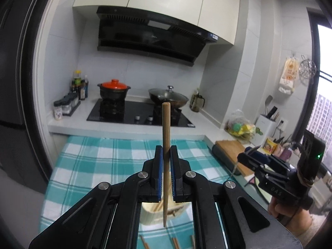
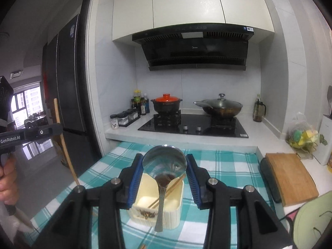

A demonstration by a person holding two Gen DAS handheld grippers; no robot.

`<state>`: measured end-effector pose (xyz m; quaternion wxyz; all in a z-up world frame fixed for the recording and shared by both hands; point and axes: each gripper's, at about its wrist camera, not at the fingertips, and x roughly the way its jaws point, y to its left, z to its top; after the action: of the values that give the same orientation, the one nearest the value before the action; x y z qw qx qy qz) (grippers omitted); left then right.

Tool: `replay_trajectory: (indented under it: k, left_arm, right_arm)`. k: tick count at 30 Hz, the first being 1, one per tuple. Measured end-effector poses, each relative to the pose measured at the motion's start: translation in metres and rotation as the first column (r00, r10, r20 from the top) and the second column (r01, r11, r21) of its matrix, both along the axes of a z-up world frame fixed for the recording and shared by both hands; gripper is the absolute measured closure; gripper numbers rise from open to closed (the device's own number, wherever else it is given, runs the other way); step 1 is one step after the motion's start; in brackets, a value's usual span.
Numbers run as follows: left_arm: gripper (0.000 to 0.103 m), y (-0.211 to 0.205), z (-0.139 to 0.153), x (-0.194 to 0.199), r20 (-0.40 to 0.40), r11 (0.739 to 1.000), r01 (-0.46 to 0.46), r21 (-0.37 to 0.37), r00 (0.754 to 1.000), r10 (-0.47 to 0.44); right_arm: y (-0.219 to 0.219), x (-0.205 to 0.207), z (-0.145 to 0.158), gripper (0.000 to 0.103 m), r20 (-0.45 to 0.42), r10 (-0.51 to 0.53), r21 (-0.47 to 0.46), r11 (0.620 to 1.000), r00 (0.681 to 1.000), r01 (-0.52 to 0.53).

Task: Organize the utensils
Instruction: 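Carry spoon and chopstick to the holder and release both inside, then move both tools back over the remaining utensils on the cloth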

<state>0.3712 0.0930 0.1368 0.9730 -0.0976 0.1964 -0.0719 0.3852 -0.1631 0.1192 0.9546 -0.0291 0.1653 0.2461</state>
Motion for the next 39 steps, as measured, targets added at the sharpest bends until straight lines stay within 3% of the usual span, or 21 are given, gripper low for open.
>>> replay_trajectory:
  k: [4,7,11,16,22,23,27,31,33,35,39]
  left_arm:
    - [0.098,-0.002,-0.012,0.039,0.01,0.998,-0.051,0.02,0.999,0.051]
    - [0.098,-0.004,-0.039,0.069,-0.04,0.998,-0.065,0.02,0.997,0.066]
    - [0.098,-0.008,-0.082,0.103,-0.153,0.998,-0.067,0.019,0.986,0.069]
    - [0.098,-0.015,-0.127,0.126,-0.27,0.998,-0.048,0.029,0.961,0.054]
    - [0.097,-0.023,-0.153,0.134,-0.347,0.998,-0.04,0.051,0.936,0.056]
    - [0.092,-0.021,-0.154,0.132,-0.357,0.998,-0.044,0.042,0.933,0.056]
    - [0.055,-0.008,-0.143,0.106,-0.355,0.998,-0.054,0.025,0.933,0.059]
    - [0.044,0.006,-0.126,0.051,-0.359,0.997,-0.025,0.069,0.932,0.048]
    - [0.028,0.015,-0.123,0.014,-0.358,0.995,-0.017,0.094,0.932,0.05]
    - [0.022,0.023,-0.128,-0.023,-0.37,0.994,-0.019,0.112,0.927,0.059]
    - [0.02,0.029,-0.163,-0.094,-0.414,0.991,-0.03,0.13,0.906,0.081]
  right_arm:
    - [0.017,0.03,0.0,0.061,0.015,0.005,0.011,1.0,1.0,-0.006]
    - [0.029,0.054,-0.017,0.061,-0.007,0.005,0.001,1.0,1.0,-0.005]
    - [0.038,0.09,-0.057,0.061,-0.144,0.007,-0.013,1.0,0.99,-0.009]
    - [0.04,0.126,-0.107,0.061,-0.332,-0.016,-0.024,1.0,0.943,0.009]
    - [0.035,0.146,-0.137,0.06,-0.43,-0.062,-0.03,0.998,0.901,0.055]
    - [0.033,0.149,-0.139,0.06,-0.44,-0.07,-0.029,0.998,0.895,0.064]
    - [0.027,0.146,-0.13,0.058,-0.445,-0.083,-0.019,0.996,0.892,0.083]
    - [0.011,0.116,-0.104,0.058,-0.409,-0.058,-0.013,0.998,0.911,0.057]
    - [-0.002,0.09,-0.092,0.057,-0.391,-0.042,-0.02,0.999,0.92,0.037]
    - [-0.015,0.059,-0.085,0.054,-0.374,-0.024,-0.044,0.999,0.927,0.008]
    - [-0.04,-0.01,-0.091,0.052,-0.329,-0.018,-0.116,0.993,0.944,-0.021]
